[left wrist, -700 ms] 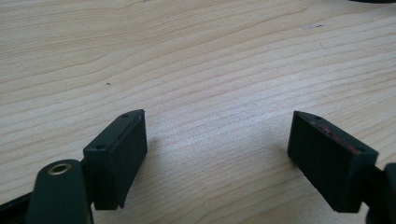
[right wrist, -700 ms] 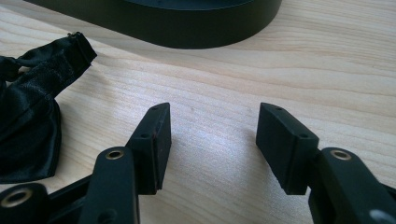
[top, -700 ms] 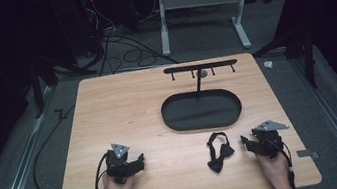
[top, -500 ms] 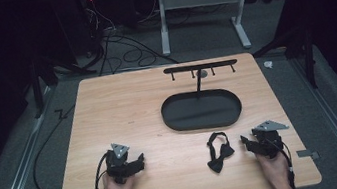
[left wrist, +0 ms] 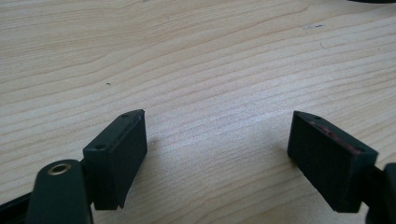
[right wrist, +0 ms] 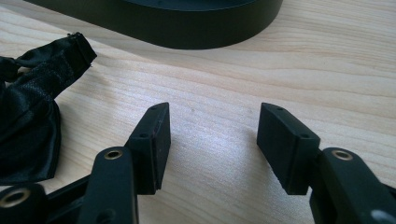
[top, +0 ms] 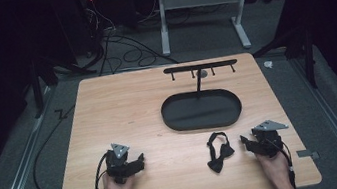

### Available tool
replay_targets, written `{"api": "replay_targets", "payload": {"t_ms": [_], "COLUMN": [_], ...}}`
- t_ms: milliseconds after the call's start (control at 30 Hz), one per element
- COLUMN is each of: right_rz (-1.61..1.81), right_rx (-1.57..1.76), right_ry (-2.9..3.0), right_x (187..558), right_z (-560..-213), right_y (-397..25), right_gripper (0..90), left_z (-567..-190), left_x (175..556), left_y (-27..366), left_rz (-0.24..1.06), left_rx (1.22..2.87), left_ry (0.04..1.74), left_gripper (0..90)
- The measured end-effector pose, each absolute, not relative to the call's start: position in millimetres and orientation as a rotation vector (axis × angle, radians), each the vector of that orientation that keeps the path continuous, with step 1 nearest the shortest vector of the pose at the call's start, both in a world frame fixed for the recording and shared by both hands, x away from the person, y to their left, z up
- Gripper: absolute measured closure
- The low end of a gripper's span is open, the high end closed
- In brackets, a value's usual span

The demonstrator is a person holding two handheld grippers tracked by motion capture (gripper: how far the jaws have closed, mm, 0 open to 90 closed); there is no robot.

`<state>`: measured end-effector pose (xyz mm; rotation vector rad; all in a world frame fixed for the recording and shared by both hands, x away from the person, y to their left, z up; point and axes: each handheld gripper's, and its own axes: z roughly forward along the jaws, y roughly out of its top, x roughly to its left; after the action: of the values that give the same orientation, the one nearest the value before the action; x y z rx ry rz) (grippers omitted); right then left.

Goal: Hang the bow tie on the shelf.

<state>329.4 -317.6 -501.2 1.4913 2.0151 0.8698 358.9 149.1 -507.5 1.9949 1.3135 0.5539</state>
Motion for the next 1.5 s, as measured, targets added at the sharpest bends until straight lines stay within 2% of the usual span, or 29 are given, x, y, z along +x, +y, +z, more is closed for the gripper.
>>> {"api": "replay_targets", "payload": {"t_ms": [400, 867, 1500], "right_rz": [0.885, 0.988, 1.086], "right_rx": [1.499, 1.484, 1.375], "right_ry": [2.012, 2.015, 2.099], "right_x": [332, 325, 331], "right_z": [-501, -494, -471], "right_y": [-320, -317, -288], "right_gripper": [46.3, 53.1, 57.7], "left_z": [-507, -507, -507], "left_x": [359, 359, 359], "left_y": [149, 149, 149], "left_rz": [0.554, 0.552, 0.552], "left_rx": [1.995, 1.995, 1.996], "left_ry": [1.314, 1.315, 1.315], "left_gripper": [20.2, 20.3, 20.3]}}
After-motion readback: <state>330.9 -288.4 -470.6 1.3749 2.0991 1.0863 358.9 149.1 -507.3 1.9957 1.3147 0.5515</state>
